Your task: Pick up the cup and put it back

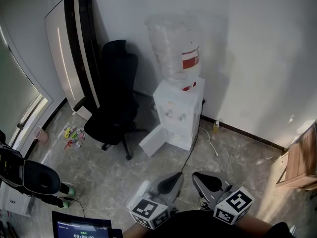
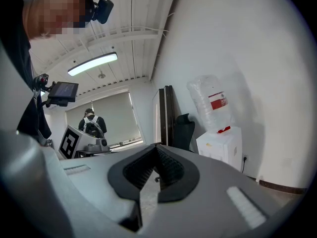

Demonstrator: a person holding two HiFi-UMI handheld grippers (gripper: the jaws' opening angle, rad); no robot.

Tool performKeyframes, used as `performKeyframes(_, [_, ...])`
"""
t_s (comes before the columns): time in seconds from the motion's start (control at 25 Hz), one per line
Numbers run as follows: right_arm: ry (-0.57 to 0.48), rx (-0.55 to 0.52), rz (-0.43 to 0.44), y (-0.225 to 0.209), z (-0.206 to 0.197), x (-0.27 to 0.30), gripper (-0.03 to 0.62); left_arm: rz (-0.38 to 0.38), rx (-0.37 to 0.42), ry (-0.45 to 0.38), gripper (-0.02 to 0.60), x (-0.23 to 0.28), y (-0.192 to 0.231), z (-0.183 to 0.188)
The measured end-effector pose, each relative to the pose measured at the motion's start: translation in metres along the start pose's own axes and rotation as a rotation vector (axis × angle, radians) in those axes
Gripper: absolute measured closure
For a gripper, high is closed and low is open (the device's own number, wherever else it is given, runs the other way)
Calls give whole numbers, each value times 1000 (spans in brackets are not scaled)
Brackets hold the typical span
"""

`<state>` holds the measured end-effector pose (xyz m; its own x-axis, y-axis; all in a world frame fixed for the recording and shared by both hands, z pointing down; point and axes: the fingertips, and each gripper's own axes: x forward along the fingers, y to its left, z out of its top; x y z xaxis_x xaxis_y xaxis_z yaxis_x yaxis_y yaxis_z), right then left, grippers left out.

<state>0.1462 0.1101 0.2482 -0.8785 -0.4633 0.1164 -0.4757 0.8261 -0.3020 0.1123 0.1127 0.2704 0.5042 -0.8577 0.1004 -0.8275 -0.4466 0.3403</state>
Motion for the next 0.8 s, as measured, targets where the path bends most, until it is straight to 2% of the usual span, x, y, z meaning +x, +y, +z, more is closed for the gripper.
performKeyframes(0.36, [9, 23, -6, -21, 0, -16, 586, 17, -22, 21, 578, 17, -13, -12])
performKeyframes(0.8, [21, 84, 6, -99, 1, -56, 586, 87, -64, 34, 578, 80, -45, -36])
